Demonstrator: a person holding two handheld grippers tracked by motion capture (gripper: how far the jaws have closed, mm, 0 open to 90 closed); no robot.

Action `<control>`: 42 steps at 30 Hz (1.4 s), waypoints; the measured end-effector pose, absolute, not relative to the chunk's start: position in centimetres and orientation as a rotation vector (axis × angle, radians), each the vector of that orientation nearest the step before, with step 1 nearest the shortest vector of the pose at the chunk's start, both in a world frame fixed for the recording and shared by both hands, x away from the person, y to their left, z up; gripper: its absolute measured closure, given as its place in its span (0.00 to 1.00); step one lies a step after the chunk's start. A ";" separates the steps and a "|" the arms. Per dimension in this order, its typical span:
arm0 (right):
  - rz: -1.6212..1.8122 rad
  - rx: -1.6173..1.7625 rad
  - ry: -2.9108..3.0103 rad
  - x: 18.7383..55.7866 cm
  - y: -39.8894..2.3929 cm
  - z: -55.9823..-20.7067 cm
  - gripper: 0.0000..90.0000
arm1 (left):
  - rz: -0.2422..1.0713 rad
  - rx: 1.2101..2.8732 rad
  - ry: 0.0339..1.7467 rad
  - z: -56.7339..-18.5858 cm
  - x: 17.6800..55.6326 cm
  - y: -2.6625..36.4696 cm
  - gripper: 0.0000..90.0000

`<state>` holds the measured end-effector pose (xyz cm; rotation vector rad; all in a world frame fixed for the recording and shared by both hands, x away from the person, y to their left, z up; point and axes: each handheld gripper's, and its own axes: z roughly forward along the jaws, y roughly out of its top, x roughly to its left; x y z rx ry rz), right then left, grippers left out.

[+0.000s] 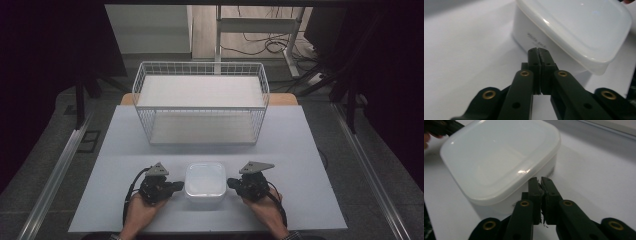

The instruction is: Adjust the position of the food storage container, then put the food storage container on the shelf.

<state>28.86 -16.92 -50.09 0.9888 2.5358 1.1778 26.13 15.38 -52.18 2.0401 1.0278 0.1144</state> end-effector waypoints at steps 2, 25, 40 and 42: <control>1.162 0.970 2.521 28.6 -17.2 -49.9 0.87 | 0.129 2.036 1.040 -52.2 25.9 15.7 0.87; 1.188 0.945 2.468 28.3 -19.7 -50.2 0.05 | 0.206 2.011 0.954 -53.1 24.8 18.3 0.04; 1.244 0.937 2.458 28.3 -19.0 -49.3 0.05 | 0.135 1.958 0.944 -52.2 25.3 17.7 0.05; 1.231 0.937 2.460 28.3 -18.7 -49.1 0.04 | 0.134 1.955 0.943 -51.9 25.4 17.6 0.05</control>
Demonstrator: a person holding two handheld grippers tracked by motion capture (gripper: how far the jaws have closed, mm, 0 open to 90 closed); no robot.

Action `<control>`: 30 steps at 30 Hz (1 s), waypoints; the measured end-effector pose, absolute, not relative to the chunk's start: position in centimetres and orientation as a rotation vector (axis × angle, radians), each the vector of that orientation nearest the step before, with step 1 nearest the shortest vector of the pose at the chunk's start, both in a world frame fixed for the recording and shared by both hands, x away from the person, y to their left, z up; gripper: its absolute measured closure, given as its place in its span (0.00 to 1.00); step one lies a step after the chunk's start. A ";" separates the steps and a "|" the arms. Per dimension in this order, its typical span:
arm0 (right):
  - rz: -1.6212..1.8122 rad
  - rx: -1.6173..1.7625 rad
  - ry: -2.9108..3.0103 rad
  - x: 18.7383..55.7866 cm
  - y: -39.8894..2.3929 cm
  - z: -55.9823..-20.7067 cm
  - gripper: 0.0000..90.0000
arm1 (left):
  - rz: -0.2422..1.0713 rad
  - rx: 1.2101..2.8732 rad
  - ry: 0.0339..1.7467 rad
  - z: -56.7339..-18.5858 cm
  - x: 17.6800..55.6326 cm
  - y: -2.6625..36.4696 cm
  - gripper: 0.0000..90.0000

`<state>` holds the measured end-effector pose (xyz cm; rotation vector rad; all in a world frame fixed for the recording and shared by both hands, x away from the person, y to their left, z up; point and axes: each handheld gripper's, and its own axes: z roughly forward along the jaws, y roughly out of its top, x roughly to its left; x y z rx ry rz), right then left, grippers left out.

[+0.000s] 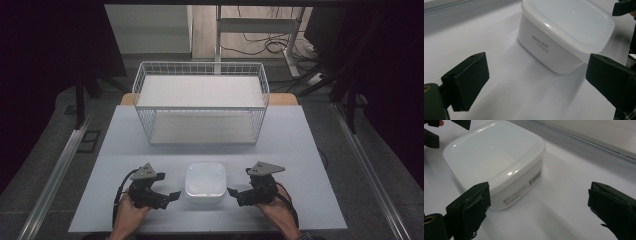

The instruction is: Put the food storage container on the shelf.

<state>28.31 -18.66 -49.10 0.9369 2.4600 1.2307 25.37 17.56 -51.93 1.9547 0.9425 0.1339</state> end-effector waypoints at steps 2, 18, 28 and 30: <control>1.221 0.925 2.458 28.3 -18.5 -49.0 0.03 | 0.135 1.955 0.939 -51.8 25.4 17.5 0.05; 1.248 0.939 2.513 28.5 -15.8 -47.6 0.12 | 0.075 1.983 0.893 -50.1 27.0 14.6 0.10; 1.232 0.953 2.524 29.5 -14.4 -48.1 0.16 | 0.073 2.012 0.905 -50.4 28.9 12.6 0.14; 1.226 0.959 2.548 29.6 -14.3 -48.4 0.16 | 0.049 2.007 0.910 -50.8 29.1 12.6 0.13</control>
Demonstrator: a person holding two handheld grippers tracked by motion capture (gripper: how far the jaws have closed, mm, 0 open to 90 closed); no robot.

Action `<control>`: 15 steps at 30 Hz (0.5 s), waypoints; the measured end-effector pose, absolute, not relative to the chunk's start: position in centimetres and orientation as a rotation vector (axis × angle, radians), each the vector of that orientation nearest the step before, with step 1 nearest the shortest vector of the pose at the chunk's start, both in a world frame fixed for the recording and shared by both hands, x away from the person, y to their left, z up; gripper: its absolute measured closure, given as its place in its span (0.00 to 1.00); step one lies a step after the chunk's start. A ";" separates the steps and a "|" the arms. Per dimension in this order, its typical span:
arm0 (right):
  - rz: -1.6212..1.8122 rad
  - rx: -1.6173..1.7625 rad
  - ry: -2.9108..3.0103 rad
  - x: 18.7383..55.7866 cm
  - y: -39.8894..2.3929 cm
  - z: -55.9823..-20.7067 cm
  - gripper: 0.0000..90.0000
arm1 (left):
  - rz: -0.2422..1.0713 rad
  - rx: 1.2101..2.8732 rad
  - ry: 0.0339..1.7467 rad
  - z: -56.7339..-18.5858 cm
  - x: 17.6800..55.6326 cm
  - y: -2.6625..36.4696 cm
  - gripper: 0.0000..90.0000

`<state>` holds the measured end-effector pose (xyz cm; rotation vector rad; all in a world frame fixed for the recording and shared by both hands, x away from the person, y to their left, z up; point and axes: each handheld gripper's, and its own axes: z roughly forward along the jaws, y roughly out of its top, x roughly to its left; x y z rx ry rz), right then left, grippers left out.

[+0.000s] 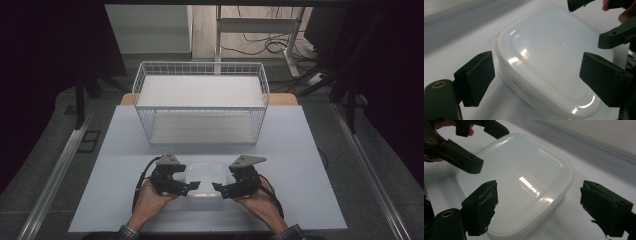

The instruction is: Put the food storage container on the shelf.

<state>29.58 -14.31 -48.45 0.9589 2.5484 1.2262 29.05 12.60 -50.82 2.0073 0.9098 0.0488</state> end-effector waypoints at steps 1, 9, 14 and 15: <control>1.224 0.978 2.574 29.7 -14.2 -48.8 0.16 | 0.006 1.988 0.918 -51.1 29.2 12.8 0.13; 1.286 1.107 2.667 30.1 -14.7 -49.3 0.20 | -0.111 1.948 0.942 -51.4 28.7 13.7 0.26; 1.263 1.170 2.662 29.8 -15.0 -48.8 0.33 | -0.129 1.931 0.958 -50.9 27.7 14.7 0.48; 1.245 1.202 2.657 29.5 -15.2 -48.5 0.40 | -0.129 1.925 0.968 -50.8 27.3 14.8 0.54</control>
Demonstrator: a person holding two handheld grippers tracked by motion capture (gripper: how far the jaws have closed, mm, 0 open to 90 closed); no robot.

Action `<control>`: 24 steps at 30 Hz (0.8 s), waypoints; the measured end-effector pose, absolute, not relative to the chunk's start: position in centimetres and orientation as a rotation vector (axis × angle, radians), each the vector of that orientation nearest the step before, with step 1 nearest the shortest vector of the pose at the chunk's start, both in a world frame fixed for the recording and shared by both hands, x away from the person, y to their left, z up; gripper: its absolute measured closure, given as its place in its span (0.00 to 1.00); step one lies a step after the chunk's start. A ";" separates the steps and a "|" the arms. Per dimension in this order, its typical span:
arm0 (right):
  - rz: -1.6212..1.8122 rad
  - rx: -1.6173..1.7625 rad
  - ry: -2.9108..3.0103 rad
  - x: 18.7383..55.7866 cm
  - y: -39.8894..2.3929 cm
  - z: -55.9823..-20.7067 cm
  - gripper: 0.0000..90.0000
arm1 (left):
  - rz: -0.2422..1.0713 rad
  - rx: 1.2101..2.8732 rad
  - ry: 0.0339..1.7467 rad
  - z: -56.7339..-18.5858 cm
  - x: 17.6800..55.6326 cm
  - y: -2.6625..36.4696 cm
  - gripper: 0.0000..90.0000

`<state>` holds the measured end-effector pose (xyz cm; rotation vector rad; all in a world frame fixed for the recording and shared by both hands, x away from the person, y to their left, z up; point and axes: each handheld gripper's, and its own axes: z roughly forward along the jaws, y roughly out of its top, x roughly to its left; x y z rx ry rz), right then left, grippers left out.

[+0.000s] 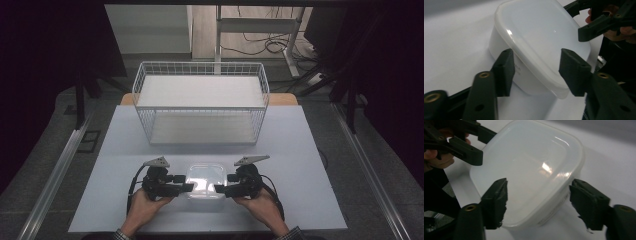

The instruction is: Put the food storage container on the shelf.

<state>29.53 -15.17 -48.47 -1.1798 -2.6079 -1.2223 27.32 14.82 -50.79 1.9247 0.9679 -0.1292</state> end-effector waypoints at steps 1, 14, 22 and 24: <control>-1.219 -1.200 -2.606 29.3 -15.2 -48.3 0.45 | -0.129 1.925 0.968 -50.8 27.3 14.8 0.56; -1.361 -1.410 -2.485 28.7 -16.8 -47.1 0.83 | -0.115 1.831 1.024 -49.7 26.5 15.2 0.87; -1.395 -1.440 -2.536 28.5 -16.7 -47.0 0.84 | -0.084 1.840 1.035 -49.4 26.7 14.7 0.90; -1.411 -1.435 -2.539 28.6 -16.8 -46.8 0.84 | -0.077 1.832 1.037 -49.2 26.9 14.7 0.90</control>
